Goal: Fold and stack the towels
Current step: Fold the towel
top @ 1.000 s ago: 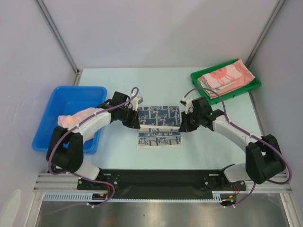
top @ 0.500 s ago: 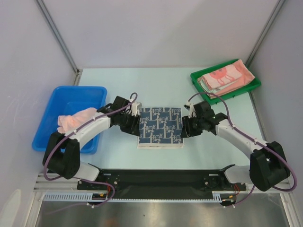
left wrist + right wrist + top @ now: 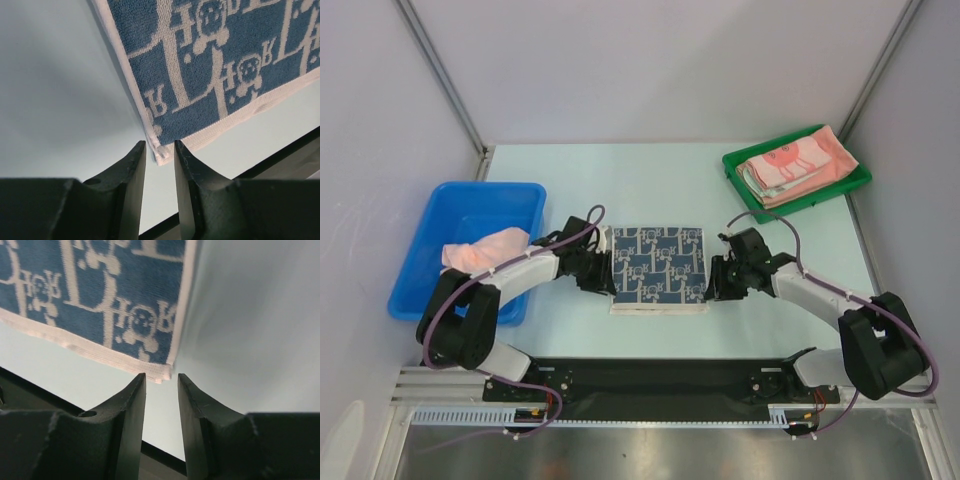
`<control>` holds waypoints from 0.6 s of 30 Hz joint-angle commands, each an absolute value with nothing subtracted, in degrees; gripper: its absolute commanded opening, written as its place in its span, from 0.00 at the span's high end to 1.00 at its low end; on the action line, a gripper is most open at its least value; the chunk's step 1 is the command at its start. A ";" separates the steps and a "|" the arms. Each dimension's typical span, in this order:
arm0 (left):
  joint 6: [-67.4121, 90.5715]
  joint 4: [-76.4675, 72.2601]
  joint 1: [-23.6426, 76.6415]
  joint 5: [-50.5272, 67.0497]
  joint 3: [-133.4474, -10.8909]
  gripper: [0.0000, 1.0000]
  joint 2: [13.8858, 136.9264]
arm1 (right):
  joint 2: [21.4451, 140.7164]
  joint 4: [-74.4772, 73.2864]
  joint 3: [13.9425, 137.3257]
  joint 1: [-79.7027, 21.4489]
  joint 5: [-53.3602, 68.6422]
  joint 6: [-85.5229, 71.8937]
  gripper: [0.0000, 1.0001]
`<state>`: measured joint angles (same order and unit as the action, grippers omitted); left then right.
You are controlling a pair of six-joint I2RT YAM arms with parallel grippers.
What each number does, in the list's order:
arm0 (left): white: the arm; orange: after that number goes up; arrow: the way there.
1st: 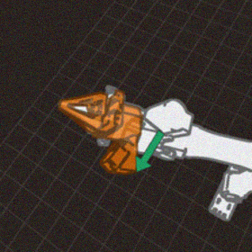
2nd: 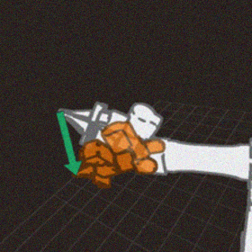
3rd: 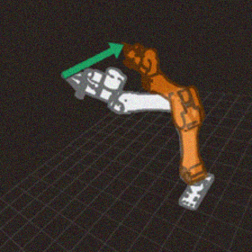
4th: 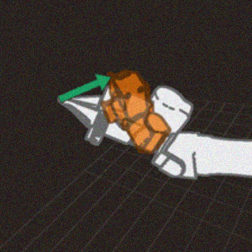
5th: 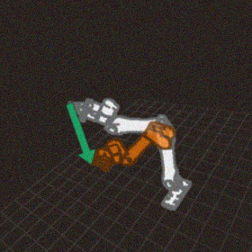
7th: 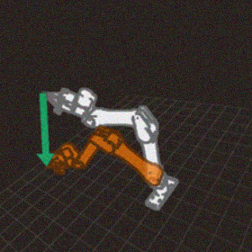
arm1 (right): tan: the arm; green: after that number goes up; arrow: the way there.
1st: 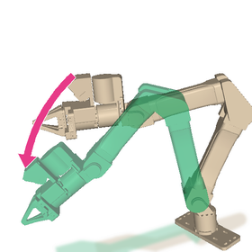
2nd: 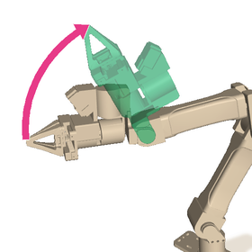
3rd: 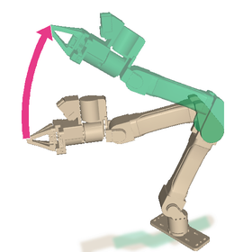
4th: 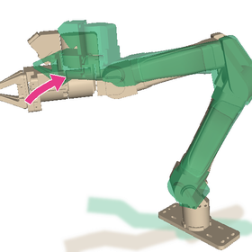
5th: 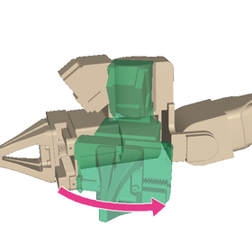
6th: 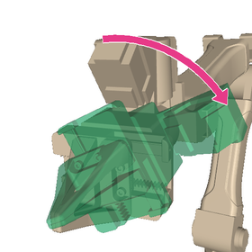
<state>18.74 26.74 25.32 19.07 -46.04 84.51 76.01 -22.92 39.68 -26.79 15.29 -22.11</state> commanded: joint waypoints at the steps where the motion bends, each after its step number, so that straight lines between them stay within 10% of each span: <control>1: 22.85 20.75 26.19 19.25 -44.65 0.66 85.34 | 76.29 -17.41 37.36 -27.33 13.19 -28.03 0.64; 18: 26.72 17.40 29.88 16.79 -41.40 0.78 87.10 | 77.17 -12.31 32.17 -29.18 10.55 -30.67 0.77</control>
